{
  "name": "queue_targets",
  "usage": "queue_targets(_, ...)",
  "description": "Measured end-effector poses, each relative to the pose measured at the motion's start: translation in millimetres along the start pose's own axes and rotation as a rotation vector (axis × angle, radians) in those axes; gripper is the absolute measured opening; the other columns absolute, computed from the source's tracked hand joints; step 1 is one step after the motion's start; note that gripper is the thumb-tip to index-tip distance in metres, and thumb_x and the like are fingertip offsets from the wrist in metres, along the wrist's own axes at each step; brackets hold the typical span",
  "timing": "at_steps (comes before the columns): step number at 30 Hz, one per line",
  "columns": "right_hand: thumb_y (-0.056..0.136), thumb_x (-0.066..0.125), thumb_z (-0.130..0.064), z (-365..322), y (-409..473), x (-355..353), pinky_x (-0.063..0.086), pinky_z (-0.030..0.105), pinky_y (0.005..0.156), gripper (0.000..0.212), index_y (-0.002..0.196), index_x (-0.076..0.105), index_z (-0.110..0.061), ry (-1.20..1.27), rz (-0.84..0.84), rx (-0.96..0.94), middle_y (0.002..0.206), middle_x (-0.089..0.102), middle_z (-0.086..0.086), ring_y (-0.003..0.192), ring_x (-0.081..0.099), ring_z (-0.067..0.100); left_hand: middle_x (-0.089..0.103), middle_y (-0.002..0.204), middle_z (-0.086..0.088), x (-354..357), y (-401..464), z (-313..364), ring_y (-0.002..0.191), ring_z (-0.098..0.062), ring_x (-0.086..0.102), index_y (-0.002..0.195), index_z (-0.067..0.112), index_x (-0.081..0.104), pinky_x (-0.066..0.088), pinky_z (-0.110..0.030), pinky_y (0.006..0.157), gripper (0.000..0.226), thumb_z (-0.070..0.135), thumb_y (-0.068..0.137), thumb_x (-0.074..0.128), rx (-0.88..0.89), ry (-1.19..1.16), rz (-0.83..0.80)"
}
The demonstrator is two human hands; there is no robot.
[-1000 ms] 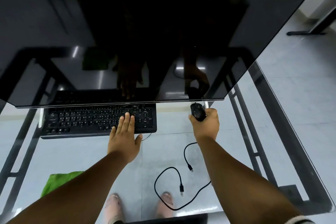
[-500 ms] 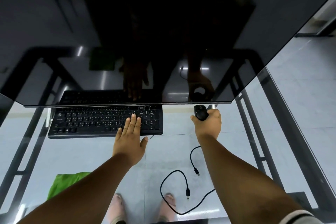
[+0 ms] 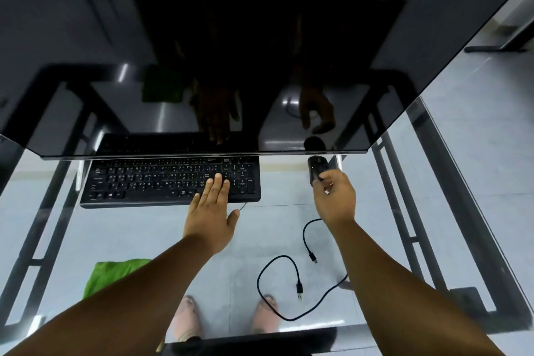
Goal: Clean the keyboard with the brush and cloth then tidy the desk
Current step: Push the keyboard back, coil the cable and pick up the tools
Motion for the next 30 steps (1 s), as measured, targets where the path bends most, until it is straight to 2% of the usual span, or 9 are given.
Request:
queue_targets(5, 0.079, 0.060, 0.001, 14, -26, 7, 0.041, 0.020, 0.081, 0.030, 0.098, 0.069, -0.021, -0.276, -0.378, -0.144, 0.097, 0.060, -0.005, 0.092, 0.051, 0.010, -0.014, 0.161, 0.002, 5, -17, 2, 0.148, -0.016, -0.011, 0.154, 0.018, 0.000, 0.000, -0.035, 0.119, 0.069, 0.044, 0.099, 0.033, 0.040, -0.006, -0.027)
queue_targets(8, 0.078, 0.060, 0.000, 28, -30, -3, 0.048, 0.025, 0.081, 0.032, 0.103, 0.069, -0.017, -0.449, -0.377, -0.130, 0.102, 0.058, -0.001, 0.100, 0.052, 0.015, -0.013, 0.161, 0.001, 7, -25, 4, 0.148, -0.016, -0.010, 0.154, 0.018, 0.002, 0.002, -0.036, 0.119, 0.068, 0.044, 0.100, 0.032, 0.055, -0.012, -0.040)
queue_targets(12, 0.083, 0.058, -0.003, 38, -34, -12, 0.046, 0.022, 0.066, 0.021, 0.091, 0.069, -0.020, -0.517, -0.329, -0.019, 0.097, 0.062, -0.001, 0.088, 0.059, 0.017, 0.003, 0.162, 0.001, 7, -35, 3, 0.149, -0.017, 0.004, 0.152, 0.019, 0.019, 0.014, -0.036, 0.119, 0.061, 0.041, 0.099, 0.040, 0.089, -0.113, -0.024)
queue_targets(15, 0.083, 0.060, -0.001, 30, -36, -7, 0.046, 0.020, 0.064, 0.023, 0.079, 0.068, -0.021, -0.410, -0.322, -0.010, 0.086, 0.064, -0.004, 0.080, 0.061, 0.014, 0.038, 0.151, 0.006, 5, -43, -1, 0.137, -0.015, 0.038, 0.141, 0.025, 0.045, 0.032, -0.030, 0.112, 0.045, 0.034, 0.097, 0.049, 0.091, -0.317, -0.024)
queue_targets(18, 0.084, 0.064, 0.001, 7, -39, 1, 0.046, 0.017, 0.073, 0.022, 0.078, 0.066, -0.020, -0.193, -0.327, -0.066, 0.083, 0.064, -0.005, 0.080, 0.058, 0.009, 0.065, 0.122, 0.011, 0, -47, -6, 0.115, -0.008, 0.059, 0.123, 0.032, 0.060, 0.046, -0.029, 0.101, 0.029, 0.031, 0.094, 0.055, 0.052, -0.481, -0.006)
queue_targets(21, 0.084, 0.066, 0.000, -26, -42, 11, 0.043, 0.012, 0.074, 0.021, 0.078, 0.065, -0.019, -0.018, -0.331, -0.120, 0.085, 0.065, -0.005, 0.081, 0.057, 0.010, 0.070, 0.110, 0.009, -7, -45, -5, 0.106, -0.002, 0.062, 0.120, 0.029, 0.061, 0.048, -0.028, 0.096, 0.032, 0.030, 0.088, 0.066, -0.019, -0.684, 0.000)
queue_targets(25, 0.084, 0.067, 0.002, -73, -46, 30, 0.043, 0.009, 0.072, 0.023, 0.076, 0.063, -0.019, 0.100, -0.375, -0.193, 0.088, 0.063, 0.003, 0.076, 0.056, 0.010, 0.065, 0.115, 0.010, -21, -40, 10, 0.108, -0.006, 0.061, 0.125, 0.033, 0.056, 0.045, -0.022, 0.095, 0.041, 0.038, 0.087, 0.068, -0.105, -1.011, -0.190)
queue_targets(28, 0.083, 0.067, 0.001, -100, -49, 41, 0.042, 0.010, 0.072, 0.020, 0.078, 0.063, -0.017, 0.137, -0.373, -0.239, 0.088, 0.061, 0.003, 0.072, 0.052, 0.003, 0.070, 0.106, 0.003, -40, -34, 19, 0.102, -0.009, 0.063, 0.105, 0.027, 0.067, 0.046, -0.021, 0.087, 0.020, 0.040, 0.094, 0.057, -0.094, -1.091, -0.215)
queue_targets(30, 0.084, 0.066, 0.002, -113, -49, 47, 0.042, 0.010, 0.071, 0.019, 0.080, 0.063, -0.016, 0.143, -0.352, -0.253, 0.087, 0.060, 0.003, 0.072, 0.052, 0.002, 0.073, 0.095, -0.003, -52, -32, 21, 0.089, -0.014, 0.068, 0.090, 0.014, 0.065, 0.047, -0.022, 0.075, 0.029, 0.033, 0.100, 0.047, -0.108, -1.204, -0.227)
Point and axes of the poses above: each hand's wrist, its own y-axis towards the middle knuckle, its own x-axis out of the palm, z = x × y, the point moved 8 cm from there along y, towards the middle knuckle
